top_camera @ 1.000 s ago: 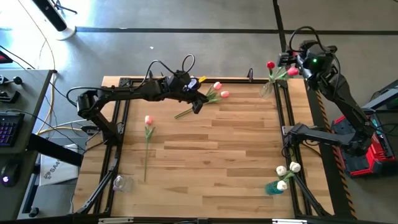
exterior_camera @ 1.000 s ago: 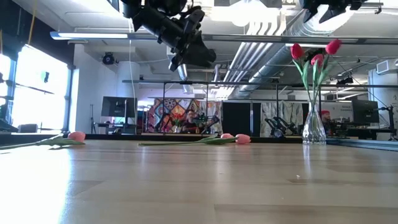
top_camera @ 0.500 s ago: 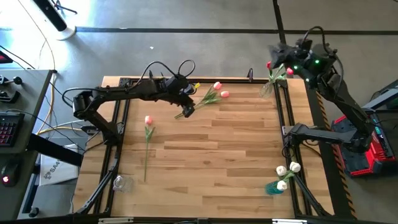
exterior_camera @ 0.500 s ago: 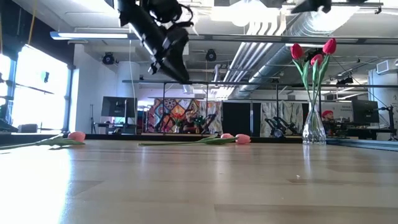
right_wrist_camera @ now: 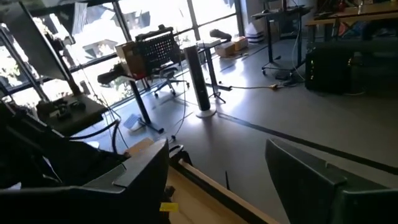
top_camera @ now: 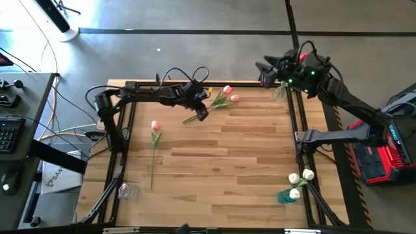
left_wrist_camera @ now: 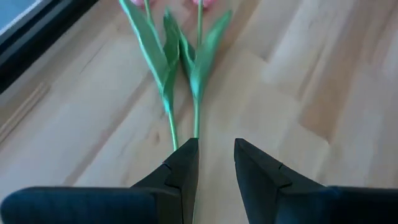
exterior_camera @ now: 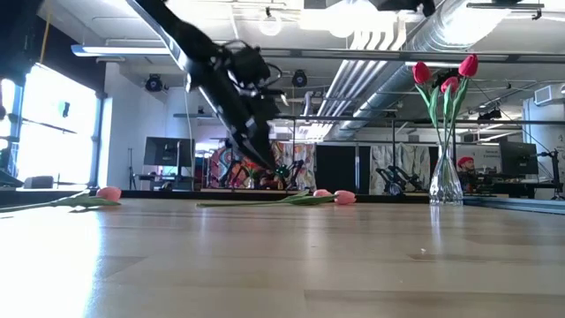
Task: Sort flowers into vase by color
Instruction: Put the center pink flower into the bottom transparent vase
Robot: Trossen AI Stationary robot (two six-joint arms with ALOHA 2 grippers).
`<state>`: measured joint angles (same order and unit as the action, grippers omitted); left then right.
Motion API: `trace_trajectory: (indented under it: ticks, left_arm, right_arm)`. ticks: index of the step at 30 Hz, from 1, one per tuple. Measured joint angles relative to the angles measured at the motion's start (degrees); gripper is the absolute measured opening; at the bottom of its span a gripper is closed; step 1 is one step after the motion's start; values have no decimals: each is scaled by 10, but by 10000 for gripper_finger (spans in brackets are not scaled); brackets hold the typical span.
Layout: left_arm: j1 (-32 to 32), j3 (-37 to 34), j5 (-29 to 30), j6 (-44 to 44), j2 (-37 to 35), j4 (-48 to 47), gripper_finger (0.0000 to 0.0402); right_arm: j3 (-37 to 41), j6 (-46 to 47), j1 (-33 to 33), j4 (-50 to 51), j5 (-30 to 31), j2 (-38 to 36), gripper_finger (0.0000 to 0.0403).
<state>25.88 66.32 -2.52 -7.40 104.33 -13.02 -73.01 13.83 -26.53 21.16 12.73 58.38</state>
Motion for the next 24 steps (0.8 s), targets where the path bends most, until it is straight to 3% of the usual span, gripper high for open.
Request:
trace_trajectory:
  ticks: [4,10,17,24]
  left_arm:
    - [10,19,-23,-8,56,55,92]
    - [23,62,-9,-50,120,42,92]
    - [32,88,52,-54,123,-7,75]
    - [38,88,9,-20,124,-82,47]
  right_arm:
    - [0,-15,24,10,20,1,254]
    - [0,-22,35,32,23,-6,254]
    - [0,-25,33,34,23,-7,254]
    - [0,-48,33,34,23,-7,254]
